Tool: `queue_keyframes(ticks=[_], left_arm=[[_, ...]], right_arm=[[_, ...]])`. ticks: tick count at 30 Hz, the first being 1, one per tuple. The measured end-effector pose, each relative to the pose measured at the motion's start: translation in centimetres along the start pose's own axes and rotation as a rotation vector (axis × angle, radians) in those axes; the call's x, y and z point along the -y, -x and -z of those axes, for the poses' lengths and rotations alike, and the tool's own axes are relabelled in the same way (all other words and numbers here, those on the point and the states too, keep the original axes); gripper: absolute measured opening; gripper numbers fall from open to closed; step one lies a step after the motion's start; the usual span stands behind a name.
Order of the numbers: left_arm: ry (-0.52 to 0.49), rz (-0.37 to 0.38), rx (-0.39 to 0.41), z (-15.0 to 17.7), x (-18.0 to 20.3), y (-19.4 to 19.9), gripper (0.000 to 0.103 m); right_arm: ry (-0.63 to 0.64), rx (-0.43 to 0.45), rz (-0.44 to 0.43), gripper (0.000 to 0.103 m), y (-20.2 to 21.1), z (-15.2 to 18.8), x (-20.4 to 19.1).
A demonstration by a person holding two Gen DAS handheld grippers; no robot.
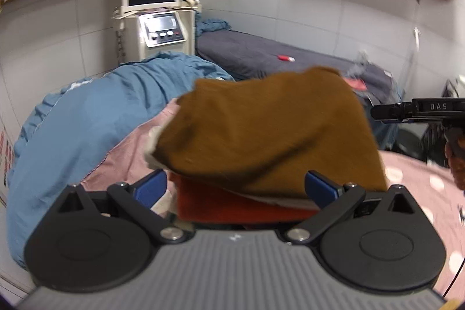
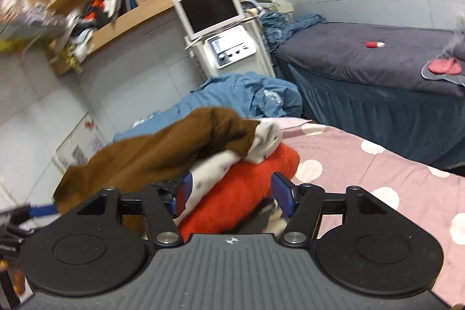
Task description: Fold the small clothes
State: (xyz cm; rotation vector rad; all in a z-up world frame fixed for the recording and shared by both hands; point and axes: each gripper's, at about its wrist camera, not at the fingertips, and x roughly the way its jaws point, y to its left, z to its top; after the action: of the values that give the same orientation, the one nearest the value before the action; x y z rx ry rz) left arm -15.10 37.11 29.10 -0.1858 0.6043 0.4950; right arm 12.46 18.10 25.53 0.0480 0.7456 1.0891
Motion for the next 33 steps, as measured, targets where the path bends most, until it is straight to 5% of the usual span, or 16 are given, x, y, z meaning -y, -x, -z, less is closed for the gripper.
queue_keyframes(ticks=[5, 11, 20, 33], left_arm=[[-0.075, 0.008, -0.076, 0.1, 3.2, 1.4, 0.103], [-0.195, -0.138, -0.062, -1.0, 6.7, 3.6, 0.103], [-0.129, -0.173, -0.215, -4.4, 5.8, 3.6, 0.103], [-0.152, -0.186, -0.337, -4.5, 4.7, -0.3, 0.103]], right_arm=[[0.178, -0.14, -0.03, 0.103, 1.9, 1.8, -3.1], [0.342, -0.172, -0.09, 0.103, 4.5, -0.1, -7.0], [0.72, -0.273, 0.002, 0.103, 3.4, -2.7, -13.5], [0.768, -0.468, 0.076, 0.103, -0.7, -2.1, -15.1]])
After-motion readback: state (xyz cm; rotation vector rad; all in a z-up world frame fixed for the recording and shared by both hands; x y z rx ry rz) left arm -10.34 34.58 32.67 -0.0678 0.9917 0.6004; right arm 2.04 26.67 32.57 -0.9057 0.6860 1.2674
